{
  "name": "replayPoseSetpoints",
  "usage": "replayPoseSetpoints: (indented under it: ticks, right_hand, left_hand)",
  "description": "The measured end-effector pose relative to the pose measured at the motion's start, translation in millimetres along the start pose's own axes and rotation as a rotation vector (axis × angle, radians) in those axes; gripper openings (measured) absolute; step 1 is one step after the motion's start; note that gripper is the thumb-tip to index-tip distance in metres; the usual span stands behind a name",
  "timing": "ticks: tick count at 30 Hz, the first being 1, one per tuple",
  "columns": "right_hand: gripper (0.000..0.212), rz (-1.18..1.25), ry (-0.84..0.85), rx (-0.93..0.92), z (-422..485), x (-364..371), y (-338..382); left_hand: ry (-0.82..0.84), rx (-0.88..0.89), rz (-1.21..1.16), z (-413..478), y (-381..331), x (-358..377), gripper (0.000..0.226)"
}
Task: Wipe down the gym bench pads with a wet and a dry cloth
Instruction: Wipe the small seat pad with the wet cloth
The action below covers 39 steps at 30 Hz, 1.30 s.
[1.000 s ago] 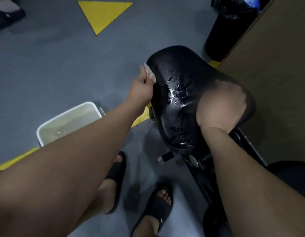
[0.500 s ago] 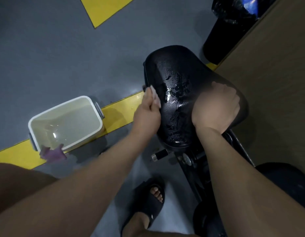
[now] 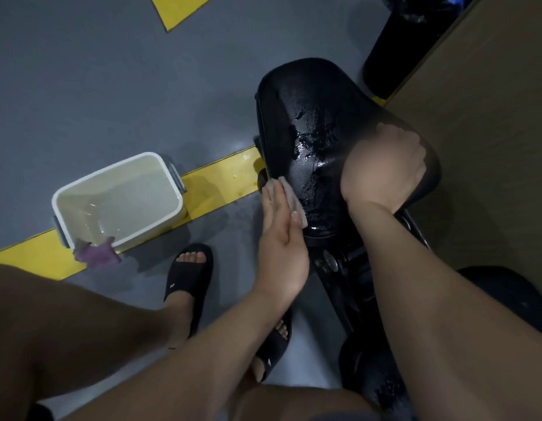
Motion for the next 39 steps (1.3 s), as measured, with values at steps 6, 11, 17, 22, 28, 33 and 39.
replayPoseSetpoints:
  ticks: [6,11,17,22,28,33,39]
  right_hand:
    - [0.048,-0.02,0.009,0.003,-1,2,1]
    - [0.049,-0.02,-0.004,-0.002,1,1,2]
    - [0.05,-0.039,0.008,-0.004,1,4,0]
    - [0.05,-0.033,0.009,-0.004,3,4,2]
    - [0.048,-0.014,-0.017,0.001,1,4,0]
    - [0.049,-0.023,-0.008,-0.002,3,4,1]
    - [0.046,0.009,-0.015,0.013,2,2,-2]
  left_hand:
    - [-0.053,-0.111,-0.309,36,26,-12,0.06]
    - [-0.102,-0.058,-0.158,-25,15,18,0.063]
    - [-0.076,0.019,-0.083,-21,25,21,0.067]
    - [-0.073,0.116,0.039,-48,6,36,0.066]
    - [-0.014,0.119,0.135,-15,-6,19,0.062]
    - [0.061,0.205,0.494,53,-17,4,0.057]
    - [0.21,0.46,0.773,5,-28,22,0.059]
Point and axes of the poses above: each hand's wrist, its own z-axis towards the middle knuckle, its own x-axis out of the palm, y = z × x, the point moved 9 cm from there along z, towards the middle knuckle, and after that the axes turned 8 degrees about x, right-handed, at the moved point
